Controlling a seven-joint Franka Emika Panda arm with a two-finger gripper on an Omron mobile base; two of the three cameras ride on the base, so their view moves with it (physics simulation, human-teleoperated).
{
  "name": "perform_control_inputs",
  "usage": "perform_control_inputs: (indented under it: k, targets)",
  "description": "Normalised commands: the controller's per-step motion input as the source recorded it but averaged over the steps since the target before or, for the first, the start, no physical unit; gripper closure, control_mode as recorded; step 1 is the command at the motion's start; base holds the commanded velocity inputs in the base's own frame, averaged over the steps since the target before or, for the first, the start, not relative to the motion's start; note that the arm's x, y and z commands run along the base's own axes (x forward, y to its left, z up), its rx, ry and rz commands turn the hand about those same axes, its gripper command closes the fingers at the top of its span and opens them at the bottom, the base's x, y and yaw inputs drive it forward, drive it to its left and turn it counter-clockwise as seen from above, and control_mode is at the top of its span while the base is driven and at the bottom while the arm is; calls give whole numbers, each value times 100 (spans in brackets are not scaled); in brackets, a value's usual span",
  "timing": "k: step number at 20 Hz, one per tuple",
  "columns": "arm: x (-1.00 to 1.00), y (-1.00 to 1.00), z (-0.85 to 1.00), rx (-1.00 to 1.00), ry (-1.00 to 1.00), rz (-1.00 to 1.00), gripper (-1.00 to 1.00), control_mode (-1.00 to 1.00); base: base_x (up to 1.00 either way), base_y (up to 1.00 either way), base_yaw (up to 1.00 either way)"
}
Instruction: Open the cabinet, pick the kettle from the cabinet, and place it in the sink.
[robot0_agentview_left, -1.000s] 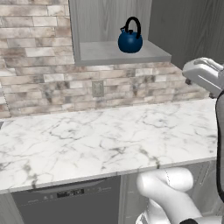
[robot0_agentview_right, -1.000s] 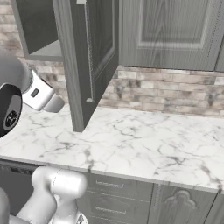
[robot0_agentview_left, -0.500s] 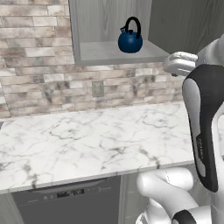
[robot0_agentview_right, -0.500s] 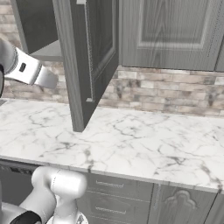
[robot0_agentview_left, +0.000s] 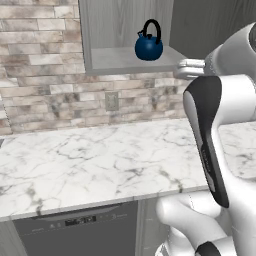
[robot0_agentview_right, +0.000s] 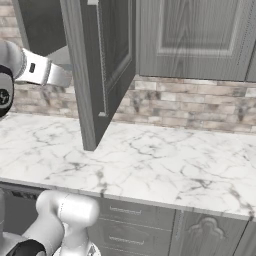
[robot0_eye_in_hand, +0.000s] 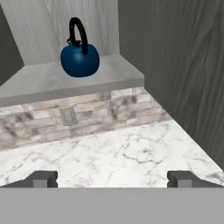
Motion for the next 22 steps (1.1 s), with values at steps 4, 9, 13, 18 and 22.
perform_control_inputs:
  k: [4, 9, 13, 18, 22]
  targets:
    - [43, 0, 17, -5, 0, 8, -100, -100, 0, 0, 0]
    - [47, 0, 21, -1, 0, 10, -100, -100, 0, 0, 0]
    - [44, 0, 6, 0, -1, 14, -100, -100, 0, 0, 0]
    - [50, 0, 2, 0, -2, 7, -100, -100, 0, 0, 0]
    - [57, 0, 15, 0, 0, 3, -100, -100, 0, 0, 0]
